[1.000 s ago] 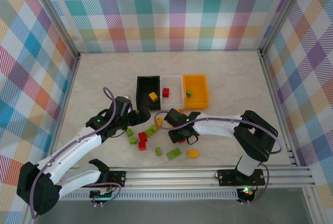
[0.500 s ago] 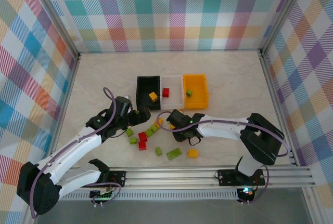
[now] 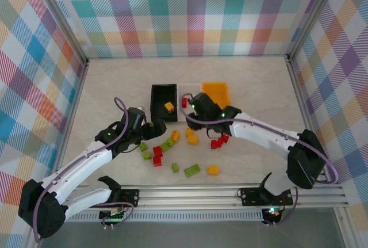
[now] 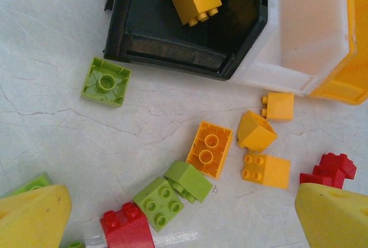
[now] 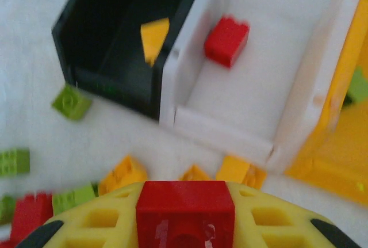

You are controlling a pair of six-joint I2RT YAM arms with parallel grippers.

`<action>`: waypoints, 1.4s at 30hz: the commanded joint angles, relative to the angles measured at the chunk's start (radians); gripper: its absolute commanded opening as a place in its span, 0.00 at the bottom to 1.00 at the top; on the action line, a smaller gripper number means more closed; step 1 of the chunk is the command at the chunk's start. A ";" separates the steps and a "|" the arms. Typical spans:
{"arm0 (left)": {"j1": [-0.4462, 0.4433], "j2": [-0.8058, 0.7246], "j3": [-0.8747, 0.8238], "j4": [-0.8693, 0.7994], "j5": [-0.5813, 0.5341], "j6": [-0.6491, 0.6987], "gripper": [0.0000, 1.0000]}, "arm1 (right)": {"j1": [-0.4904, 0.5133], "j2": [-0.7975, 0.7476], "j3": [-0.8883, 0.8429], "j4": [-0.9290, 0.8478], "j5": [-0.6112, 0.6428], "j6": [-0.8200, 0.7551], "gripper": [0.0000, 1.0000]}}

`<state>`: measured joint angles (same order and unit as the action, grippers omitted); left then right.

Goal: Sort the legos into containers by color

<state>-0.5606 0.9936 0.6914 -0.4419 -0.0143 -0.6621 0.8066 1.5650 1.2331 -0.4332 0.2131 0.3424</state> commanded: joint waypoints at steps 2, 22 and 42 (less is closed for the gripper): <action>0.002 -0.022 -0.006 0.001 0.022 -0.001 1.00 | -0.083 0.170 0.146 0.013 -0.053 -0.024 0.33; 0.003 -0.038 0.040 -0.069 0.032 0.043 1.00 | -0.156 0.465 0.450 -0.044 -0.039 -0.003 0.68; -0.192 0.218 0.197 -0.116 -0.018 0.184 0.81 | -0.119 -0.120 -0.228 0.152 -0.111 0.095 0.68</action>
<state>-0.7269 1.1473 0.8452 -0.5484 -0.0010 -0.5304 0.6857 1.4986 1.0706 -0.3286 0.1162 0.3901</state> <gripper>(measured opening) 0.823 0.680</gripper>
